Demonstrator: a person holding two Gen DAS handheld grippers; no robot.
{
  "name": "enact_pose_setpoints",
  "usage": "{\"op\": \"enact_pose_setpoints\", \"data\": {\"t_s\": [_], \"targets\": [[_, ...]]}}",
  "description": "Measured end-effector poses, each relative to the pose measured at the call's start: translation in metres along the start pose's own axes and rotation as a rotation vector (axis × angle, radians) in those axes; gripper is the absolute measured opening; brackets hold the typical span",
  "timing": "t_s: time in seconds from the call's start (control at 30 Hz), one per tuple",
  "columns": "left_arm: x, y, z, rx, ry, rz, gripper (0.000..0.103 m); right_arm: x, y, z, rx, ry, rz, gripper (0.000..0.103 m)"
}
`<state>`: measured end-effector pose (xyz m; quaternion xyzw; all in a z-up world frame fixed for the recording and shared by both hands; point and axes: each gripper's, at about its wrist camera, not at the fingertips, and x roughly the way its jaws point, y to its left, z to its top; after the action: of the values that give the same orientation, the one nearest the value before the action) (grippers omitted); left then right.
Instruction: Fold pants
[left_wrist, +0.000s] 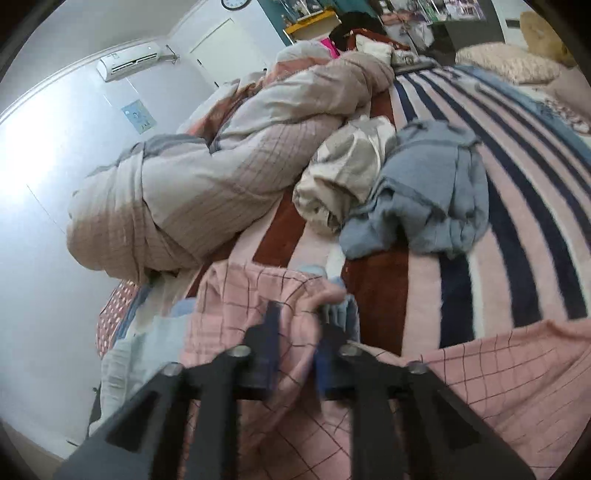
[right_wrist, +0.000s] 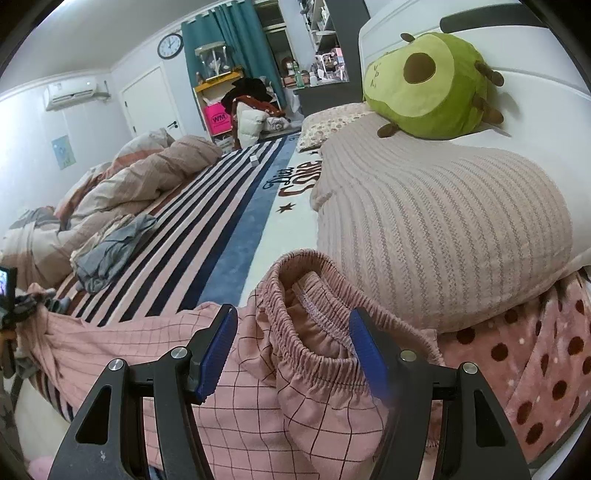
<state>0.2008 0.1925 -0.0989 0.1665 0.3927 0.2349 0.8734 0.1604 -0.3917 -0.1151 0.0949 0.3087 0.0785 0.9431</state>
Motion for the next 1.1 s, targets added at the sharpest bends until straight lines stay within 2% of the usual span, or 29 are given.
{"op": "enact_pose_setpoints", "data": {"t_s": [0.07, 0.13, 0.2, 0.23, 0.3, 0.43, 0.53, 0.63, 0.7, 0.73, 0.8, 0.83, 0.87, 0.9, 0.93, 1.0, 1.1], "targets": [[-0.016, 0.003, 0.011, 0.001, -0.066, -0.016, 0.003, 0.001, 0.0, 0.001, 0.007, -0.003, 0.007, 0.06], [-0.037, 0.013, 0.021, -0.051, -0.152, -0.056, 0.003, 0.001, -0.001, 0.002, 0.015, -0.004, 0.016, 0.06], [-0.059, 0.038, 0.032, -0.184, -0.235, -0.151, 0.003, 0.001, -0.001, 0.004, 0.021, -0.003, 0.024, 0.06], [-0.066, 0.052, 0.034, -0.248, -0.256, -0.172, 0.003, 0.0, 0.0, 0.004, 0.02, -0.004, 0.025, 0.06], [-0.076, 0.075, 0.029, -0.309, -0.281, -0.131, 0.003, -0.003, 0.001, 0.004, 0.015, -0.005, 0.021, 0.06], [-0.074, 0.092, 0.002, -0.308, -0.224, -0.124, 0.003, -0.005, 0.002, 0.005, 0.02, -0.005, 0.02, 0.06], [-0.076, 0.116, -0.029, -0.383, -0.203, -0.034, 0.003, -0.007, 0.005, 0.005, 0.021, -0.006, 0.032, 0.06], [-0.066, 0.141, -0.069, -0.455, -0.127, 0.006, 0.003, -0.009, 0.01, 0.004, 0.0, -0.006, 0.015, 0.06], [-0.052, 0.148, -0.091, -0.456, -0.056, 0.041, 0.003, -0.009, 0.009, 0.003, 0.003, -0.003, 0.01, 0.06], [-0.045, 0.15, -0.104, -0.461, -0.009, 0.041, 0.005, -0.009, 0.009, 0.002, 0.007, -0.001, 0.013, 0.06], [-0.042, 0.154, -0.117, -0.486, 0.018, 0.009, 0.006, -0.01, 0.009, 0.002, 0.017, 0.002, 0.019, 0.06], [-0.046, 0.156, -0.12, -0.497, 0.013, 0.005, 0.009, -0.01, 0.009, 0.002, 0.018, 0.002, 0.019, 0.06], [-0.048, 0.157, -0.119, -0.498, 0.0, 0.012, 0.022, -0.01, 0.011, 0.003, 0.016, 0.0, 0.02, 0.06], [-0.056, 0.156, -0.115, -0.494, -0.033, 0.025, 0.041, -0.011, 0.012, 0.003, 0.014, -0.002, 0.022, 0.06], [-0.067, 0.155, -0.107, -0.488, -0.079, 0.031, 0.048, -0.011, 0.014, 0.003, 0.009, -0.004, 0.026, 0.06], [-0.079, 0.147, -0.087, -0.472, -0.125, -0.006, 0.05, -0.012, 0.018, 0.004, -0.001, -0.007, 0.03, 0.06], [-0.08, 0.121, -0.06, -0.432, -0.136, -0.148, 0.052, -0.011, 0.021, 0.004, -0.004, -0.007, 0.045, 0.06]]}}
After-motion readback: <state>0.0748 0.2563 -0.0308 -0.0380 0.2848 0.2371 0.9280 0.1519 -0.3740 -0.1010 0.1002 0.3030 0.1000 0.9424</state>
